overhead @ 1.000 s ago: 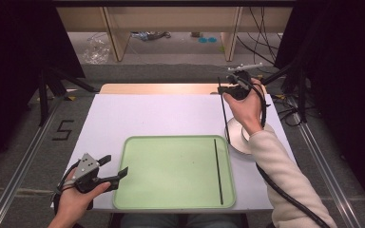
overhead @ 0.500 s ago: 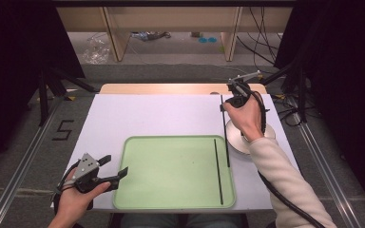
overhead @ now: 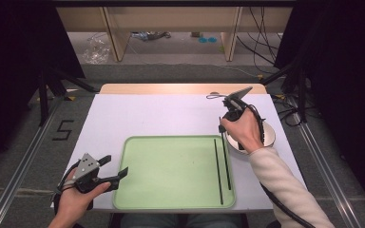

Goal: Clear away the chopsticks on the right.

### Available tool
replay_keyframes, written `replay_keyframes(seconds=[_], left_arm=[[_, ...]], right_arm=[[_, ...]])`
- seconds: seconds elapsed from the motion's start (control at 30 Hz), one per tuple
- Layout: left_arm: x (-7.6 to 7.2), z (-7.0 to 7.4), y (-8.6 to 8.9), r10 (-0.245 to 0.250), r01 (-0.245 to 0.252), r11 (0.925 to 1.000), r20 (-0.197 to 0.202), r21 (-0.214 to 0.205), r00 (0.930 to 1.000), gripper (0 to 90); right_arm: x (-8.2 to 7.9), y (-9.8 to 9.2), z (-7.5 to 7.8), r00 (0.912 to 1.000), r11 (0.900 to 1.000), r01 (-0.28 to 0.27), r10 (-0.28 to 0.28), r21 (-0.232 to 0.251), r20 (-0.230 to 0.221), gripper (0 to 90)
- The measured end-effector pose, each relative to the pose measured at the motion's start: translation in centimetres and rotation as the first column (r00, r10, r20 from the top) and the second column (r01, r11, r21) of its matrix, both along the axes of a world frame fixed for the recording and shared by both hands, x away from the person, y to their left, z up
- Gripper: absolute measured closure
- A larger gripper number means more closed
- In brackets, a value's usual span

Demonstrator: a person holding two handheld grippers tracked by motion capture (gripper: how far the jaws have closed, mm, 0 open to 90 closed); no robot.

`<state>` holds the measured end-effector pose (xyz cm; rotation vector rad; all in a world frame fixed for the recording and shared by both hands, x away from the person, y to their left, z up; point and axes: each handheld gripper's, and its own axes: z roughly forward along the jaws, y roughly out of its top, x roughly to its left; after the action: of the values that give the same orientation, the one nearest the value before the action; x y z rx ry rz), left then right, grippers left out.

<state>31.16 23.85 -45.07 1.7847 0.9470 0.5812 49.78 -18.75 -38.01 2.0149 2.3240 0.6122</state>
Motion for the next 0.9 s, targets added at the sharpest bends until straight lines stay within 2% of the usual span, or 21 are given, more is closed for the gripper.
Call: replay_keyframes(seconds=[0.23, 0.3, 0.33, 0.37, 0.47, 0.5, 0.53, 0.57, 0.67, 0.7, 0.73, 0.77, 0.83, 0.87, 0.9], left_arm=[[0.0, 0.0, 0.0, -0.002, 0.002, 1.0, 0.001, 0.006, 1.0, 21.6], [0.0, 0.0, 0.0, -0.002, 0.002, 1.0, 0.0, 0.007, 1.0, 21.7], [0.0, 0.0, 0.0, -0.004, 0.004, 0.9999, 0.002, 0.012, 1.0, 21.6], [0.0, 0.0, 0.0, -0.004, 0.004, 0.9999, 0.002, 0.012, 1.0, 21.7], [0.0, 0.0, 0.0, -0.003, 0.003, 1.0, 0.0, 0.008, 1.0, 21.6], [0.0, 0.0, 0.0, -0.004, 0.004, 1.0, 0.0, 0.008, 1.0, 21.6], [0.0, 0.0, 0.0, -0.005, 0.005, 1.0, 0.001, 0.007, 1.0, 21.6], [0.0, 0.0, 0.0, -0.005, 0.005, 1.0, 0.002, 0.007, 1.0, 21.6], [0.0, 0.0, 0.0, -0.005, 0.005, 1.0, 0.002, 0.007, 1.0, 21.6], [0.0, 0.0, 0.0, -0.004, 0.004, 1.0, 0.0, 0.007, 1.0, 21.6], [0.0, 0.0, 0.0, -0.004, 0.004, 1.0, 0.0, 0.007, 1.0, 21.6], [0.0, 0.0, 0.0, -0.005, 0.005, 1.0, 0.001, 0.008, 1.0, 21.6], [0.0, 0.0, 0.0, -0.006, 0.006, 0.9999, 0.001, 0.012, 1.0, 21.6], [0.0, 0.0, 0.0, -0.006, 0.006, 0.9999, 0.003, 0.012, 1.0, 21.6], [0.0, 0.0, 0.0, -0.005, 0.005, 0.9999, 0.002, 0.012, 1.0, 21.6]], right_arm=[[-0.9, 0.1, -2.3, 0.997, 0.9996, -0.011, 0.009, -0.027, -0.077, 88.1], [-1.0, 0.2, -2.8, 0.9961, 0.9986, -0.015, 0.01, -0.051, -0.088, 88.0], [-1.1, 0.5, -2.8, 0.9915, 0.9988, 0.018, -0.024, -0.045, -0.128, 88.0], [-1.2, 0.5, -3.0, 0.9896, 0.9989, 0.024, -0.029, -0.041, -0.141, 88.0], [-1.3, 0.7, -3.5, 0.9862, 0.9978, 0.042, -0.049, -0.051, -0.158, 88.0], [-1.3, 0.6, -3.6, 0.9853, 0.9981, 0.025, -0.034, -0.056, -0.168, 88.0], [-1.2, 0.9, -3.7, 0.9834, 0.9971, 0.062, -0.068, -0.044, -0.168, 88.0], [-1.3, 0.9, -3.9, 0.9848, 0.9968, 0.062, -0.069, -0.051, -0.16, 88.0], [-1.3, 1.0, -4.2, 0.981, 0.9973, 0.052, -0.061, -0.053, -0.185, 88.0], [-1.3, 1.2, -4.4, 0.9796, 0.9957, 0.08, -0.087, -0.048, -0.181, 88.0], [-1.3, 1.1, -4.4, 0.9798, 0.9969, 0.055, -0.065, -0.056, -0.189, 88.0], [-1.2, 1.1, -4.5, 0.9818, 0.9967, 0.061, -0.069, -0.053, -0.177, 88.0], [-1.2, 1.3, -4.5, 0.9787, 0.9956, 0.077, -0.086, -0.053, -0.186, 87.9], [-1.2, 0.9, -4.8, 0.9846, 0.9971, 0.022, -0.034, -0.072, -0.172, 87.9], [-1.1, 1.1, -4.6, 0.9779, 0.9956, 0.053, -0.067, -0.077, -0.198, 87.9]])
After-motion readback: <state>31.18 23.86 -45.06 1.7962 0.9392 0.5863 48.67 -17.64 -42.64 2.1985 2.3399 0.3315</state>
